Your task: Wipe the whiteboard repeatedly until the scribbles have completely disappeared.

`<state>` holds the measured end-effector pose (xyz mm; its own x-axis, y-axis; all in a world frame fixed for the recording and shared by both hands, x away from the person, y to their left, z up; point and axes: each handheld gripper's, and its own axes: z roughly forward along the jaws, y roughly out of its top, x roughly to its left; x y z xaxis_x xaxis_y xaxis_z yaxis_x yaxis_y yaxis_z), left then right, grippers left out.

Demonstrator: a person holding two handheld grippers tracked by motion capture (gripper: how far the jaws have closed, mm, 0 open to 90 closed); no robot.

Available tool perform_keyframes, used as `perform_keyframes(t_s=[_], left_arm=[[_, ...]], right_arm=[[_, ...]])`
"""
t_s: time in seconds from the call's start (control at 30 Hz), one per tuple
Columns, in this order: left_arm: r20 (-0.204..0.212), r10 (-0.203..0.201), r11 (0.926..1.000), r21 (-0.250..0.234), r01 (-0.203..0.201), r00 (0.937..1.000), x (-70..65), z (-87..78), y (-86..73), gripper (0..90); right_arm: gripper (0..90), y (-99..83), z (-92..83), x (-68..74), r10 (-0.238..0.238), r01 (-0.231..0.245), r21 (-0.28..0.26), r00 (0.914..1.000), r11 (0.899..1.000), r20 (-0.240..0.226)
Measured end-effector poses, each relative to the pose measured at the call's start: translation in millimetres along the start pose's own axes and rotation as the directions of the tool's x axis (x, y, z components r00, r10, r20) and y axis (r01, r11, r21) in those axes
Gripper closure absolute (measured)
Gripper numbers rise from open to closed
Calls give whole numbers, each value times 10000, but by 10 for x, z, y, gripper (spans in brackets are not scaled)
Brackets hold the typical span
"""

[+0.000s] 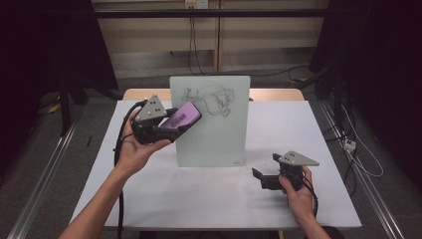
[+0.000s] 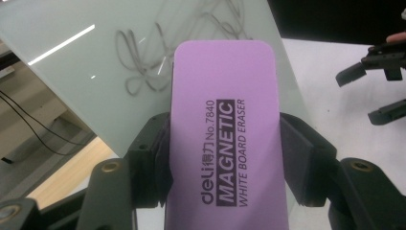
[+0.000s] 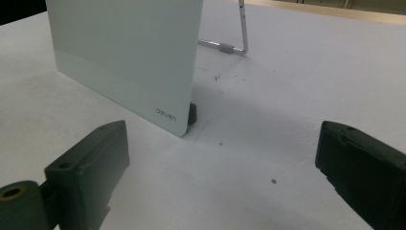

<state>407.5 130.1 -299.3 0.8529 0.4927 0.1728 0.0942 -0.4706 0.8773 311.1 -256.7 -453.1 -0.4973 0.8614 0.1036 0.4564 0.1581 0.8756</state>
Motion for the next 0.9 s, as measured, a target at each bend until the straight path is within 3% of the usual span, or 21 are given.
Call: perform_keyframes(t_s=[0.2,0.37,0.9], left_arm=[[-68,45,9995,-298,-47,10000,75,-22,84,410],[-151,257,9994,-209,-260,9996,107,9,182,411],[-385,231,9987,-447,-249,9990,305,57,424,411]], right_arm=[[48,-1,4,-3,160,-159,16,9998,9999,-105],[48,-1,9,7,91,-90,19,9999,10000,-107],[48,1,10,4,-29,29,34,10000,10000,-89]])
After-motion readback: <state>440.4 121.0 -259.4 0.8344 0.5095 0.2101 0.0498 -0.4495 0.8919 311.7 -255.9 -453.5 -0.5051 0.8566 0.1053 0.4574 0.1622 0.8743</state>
